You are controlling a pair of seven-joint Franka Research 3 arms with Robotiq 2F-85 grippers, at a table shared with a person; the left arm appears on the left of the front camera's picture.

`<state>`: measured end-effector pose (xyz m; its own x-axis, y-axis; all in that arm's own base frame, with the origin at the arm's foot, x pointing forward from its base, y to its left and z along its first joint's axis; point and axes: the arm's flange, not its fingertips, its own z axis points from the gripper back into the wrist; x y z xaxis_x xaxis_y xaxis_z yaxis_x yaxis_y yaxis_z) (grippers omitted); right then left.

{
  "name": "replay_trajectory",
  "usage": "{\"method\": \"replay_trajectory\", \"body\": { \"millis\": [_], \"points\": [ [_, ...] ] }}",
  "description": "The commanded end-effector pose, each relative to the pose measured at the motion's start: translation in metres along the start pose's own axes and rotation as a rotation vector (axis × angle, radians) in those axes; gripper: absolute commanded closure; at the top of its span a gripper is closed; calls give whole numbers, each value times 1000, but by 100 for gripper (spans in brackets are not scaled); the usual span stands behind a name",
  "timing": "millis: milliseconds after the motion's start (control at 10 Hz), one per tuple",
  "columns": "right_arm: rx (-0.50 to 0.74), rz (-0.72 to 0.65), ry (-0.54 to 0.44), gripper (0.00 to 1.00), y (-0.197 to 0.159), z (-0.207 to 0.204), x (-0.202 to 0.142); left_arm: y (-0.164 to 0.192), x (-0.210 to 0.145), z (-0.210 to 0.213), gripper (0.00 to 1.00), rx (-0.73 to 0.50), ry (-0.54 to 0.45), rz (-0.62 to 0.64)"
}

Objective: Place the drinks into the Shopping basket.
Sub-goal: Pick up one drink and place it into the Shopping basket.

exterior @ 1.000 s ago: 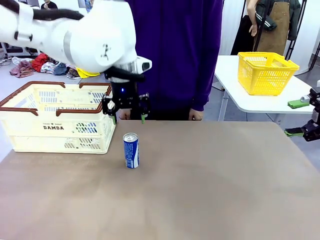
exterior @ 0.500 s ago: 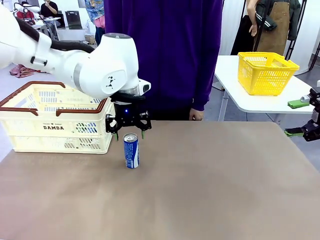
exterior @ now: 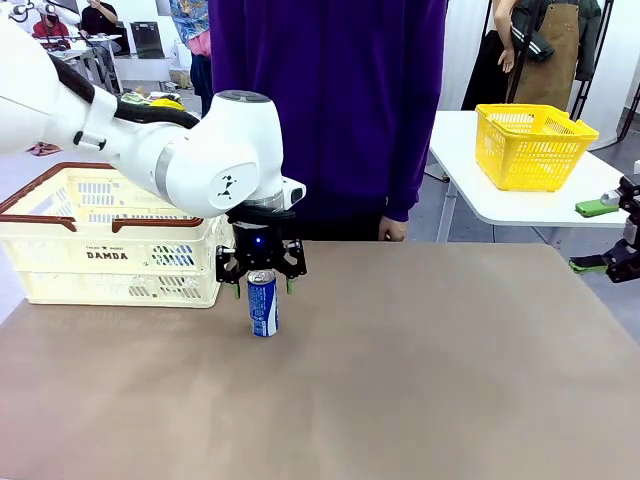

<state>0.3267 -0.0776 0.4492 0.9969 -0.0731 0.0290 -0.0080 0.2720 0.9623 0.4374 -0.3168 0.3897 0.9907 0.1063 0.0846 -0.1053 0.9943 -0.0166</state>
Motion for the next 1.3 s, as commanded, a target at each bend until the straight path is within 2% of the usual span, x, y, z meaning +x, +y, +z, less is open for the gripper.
{"method": "replay_trajectory", "body": {
  "millis": [0, 500, 600, 700, 800, 1200],
  "points": [
    [11, -11, -1, 0, 3, 0, 0, -1, -1, -8, 0, 18, -26, 4],
    [11, -11, -1, 0, 3, 0, 0, -2, 3, -11, 0, -1, -80, 5],
    [11, -11, -1, 0, 3, 0, 0, -2, 4, -11, 23, 13, -92, -3],
    [11, -11, -1, 0, 3, 0, 0, -2, 4, -11, 75, 20, -79, -4],
    [11, -11, -1, 0, 3, 0, 0, -3, 4, -12, 100, 21, -77, -8],
    [11, -11, -1, 0, 3, 0, 0, -1, 2, -9, 100, 27, -49, -21]
  ]
}}
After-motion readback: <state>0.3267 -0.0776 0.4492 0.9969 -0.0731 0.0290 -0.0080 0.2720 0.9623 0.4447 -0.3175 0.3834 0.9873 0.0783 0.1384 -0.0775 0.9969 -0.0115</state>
